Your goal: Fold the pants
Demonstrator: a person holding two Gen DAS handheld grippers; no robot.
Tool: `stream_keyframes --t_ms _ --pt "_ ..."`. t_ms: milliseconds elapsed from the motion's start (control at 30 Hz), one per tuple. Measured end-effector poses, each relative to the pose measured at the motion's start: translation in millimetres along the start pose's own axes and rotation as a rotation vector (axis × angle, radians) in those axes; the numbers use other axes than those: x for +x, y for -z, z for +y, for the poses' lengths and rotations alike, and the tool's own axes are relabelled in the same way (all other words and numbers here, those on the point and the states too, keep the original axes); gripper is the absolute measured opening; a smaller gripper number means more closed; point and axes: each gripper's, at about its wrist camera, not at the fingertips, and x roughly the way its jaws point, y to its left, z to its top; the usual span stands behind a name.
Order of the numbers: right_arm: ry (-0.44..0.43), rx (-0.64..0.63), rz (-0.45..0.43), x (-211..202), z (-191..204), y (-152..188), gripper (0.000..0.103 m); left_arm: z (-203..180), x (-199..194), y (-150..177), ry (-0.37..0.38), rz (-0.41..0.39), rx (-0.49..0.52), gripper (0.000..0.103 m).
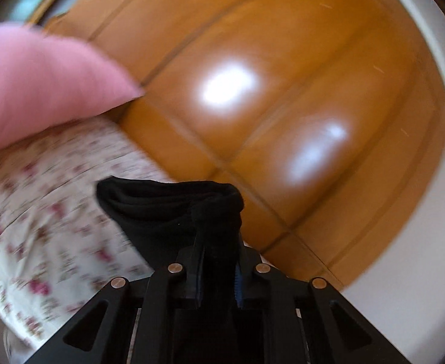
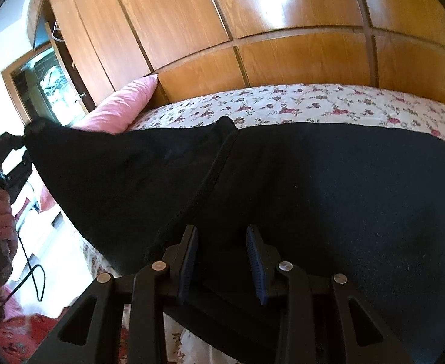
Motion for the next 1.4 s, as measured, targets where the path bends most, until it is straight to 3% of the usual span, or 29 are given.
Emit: stream_keyframes --t_ms 200,333,500,700,867,1133,1367,1400 --pt "-0.003 0.096 -0.048 -25.2 -12.6 -6.7 0.051 -63.3 27.8 0.2 0.171 0.037 0.095 0.014" --pt "0.07 0.096 -0.071 -47.0 -24.5 -7.8 0.051 -98.8 46.5 11.0 0.25 0.092 0.156 0.014" --pt "0.223 0.209 -0.018 -65.2 -60.8 -3.9 0.051 -135.6 67.2 32.6 0.331 0.173 0.219 0.014" --pt "0.115 0.358 -0.041 -77.9 -90.2 5.0 0.051 -177.1 98.0 75.2 0.414 0.298 0.31 0.014" --pt "0.084 0.461 -0.106 -95.7 -103.8 4.2 0.051 -194.8 122.3 115.3 0.436 0.418 0.373 0.014" --pt "0.004 0.696 -0.298 -148.0 -152.0 18.7 0.055 -213.8 163.5 192.4 0.428 0.613 0.5 0.015" --pt "0.011 0.683 -0.278 -145.2 -152.5 18.9 0.058 -209.2 192.7 263.4 0.329 0.726 0.715 0.019" --pt "0.009 0.686 -0.27 -143.7 -153.3 21.5 0.058 -215.8 178.4 272.0 0.339 0.713 0.722 0.02"
